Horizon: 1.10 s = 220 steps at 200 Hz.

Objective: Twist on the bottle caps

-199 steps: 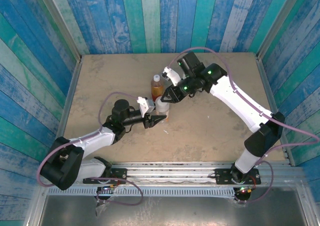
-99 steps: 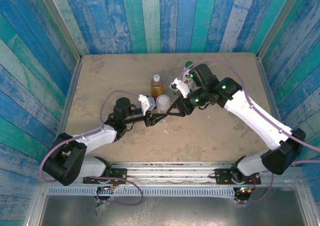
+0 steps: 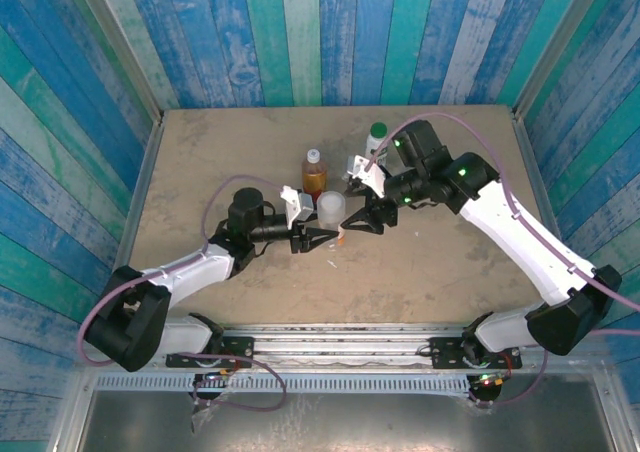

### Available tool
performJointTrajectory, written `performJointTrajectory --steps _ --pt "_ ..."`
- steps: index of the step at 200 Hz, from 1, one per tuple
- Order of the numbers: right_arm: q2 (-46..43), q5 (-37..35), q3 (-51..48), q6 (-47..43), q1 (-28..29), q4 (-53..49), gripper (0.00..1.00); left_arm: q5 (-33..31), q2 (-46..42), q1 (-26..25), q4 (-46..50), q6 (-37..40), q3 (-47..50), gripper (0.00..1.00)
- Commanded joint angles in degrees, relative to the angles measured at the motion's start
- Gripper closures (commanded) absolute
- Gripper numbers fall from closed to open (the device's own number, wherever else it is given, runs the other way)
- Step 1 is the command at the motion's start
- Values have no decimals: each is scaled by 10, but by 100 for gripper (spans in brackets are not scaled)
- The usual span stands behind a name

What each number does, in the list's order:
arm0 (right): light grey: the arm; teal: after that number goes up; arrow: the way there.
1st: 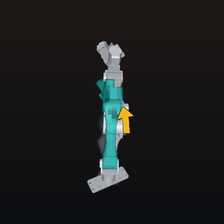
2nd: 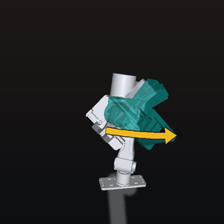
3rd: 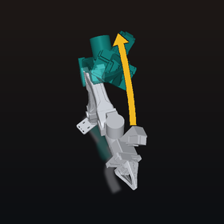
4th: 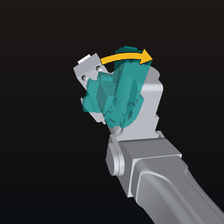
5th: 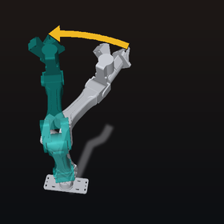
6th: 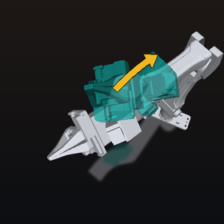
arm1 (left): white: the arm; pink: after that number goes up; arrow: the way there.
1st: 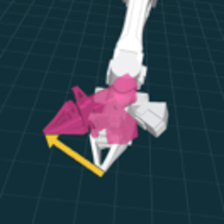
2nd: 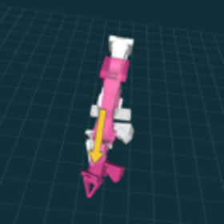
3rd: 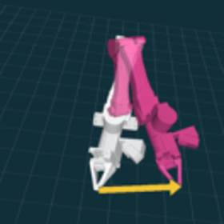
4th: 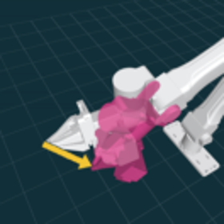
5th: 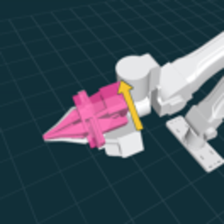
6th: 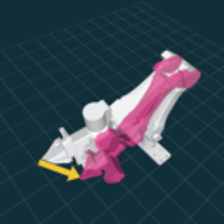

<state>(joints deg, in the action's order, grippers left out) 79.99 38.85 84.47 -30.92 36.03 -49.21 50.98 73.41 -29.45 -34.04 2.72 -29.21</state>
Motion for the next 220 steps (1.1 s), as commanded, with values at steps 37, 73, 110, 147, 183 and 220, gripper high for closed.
performJointTrajectory --steps 37,73,110,147,183,220 --pt "73 120 90 -116 -13 -71 26 67 -33 -3 49 7 -33 46" --pt "94 144 105 -117 -13 -86 29 78 -42 -5 77 19 -45 47" --pt "118 151 112 -91 -14 -95 31 82 -44 -5 91 27 -57 47" --pt "139 155 132 -75 -13 -102 40 85 -45 -5 101 32 -62 47" --pt "145 146 136 -81 -13 -104 30 89 -48 -5 104 36 -64 47" --pt "154 134 145 -83 -13 -104 28 89 -47 -5 108 39 -66 47"
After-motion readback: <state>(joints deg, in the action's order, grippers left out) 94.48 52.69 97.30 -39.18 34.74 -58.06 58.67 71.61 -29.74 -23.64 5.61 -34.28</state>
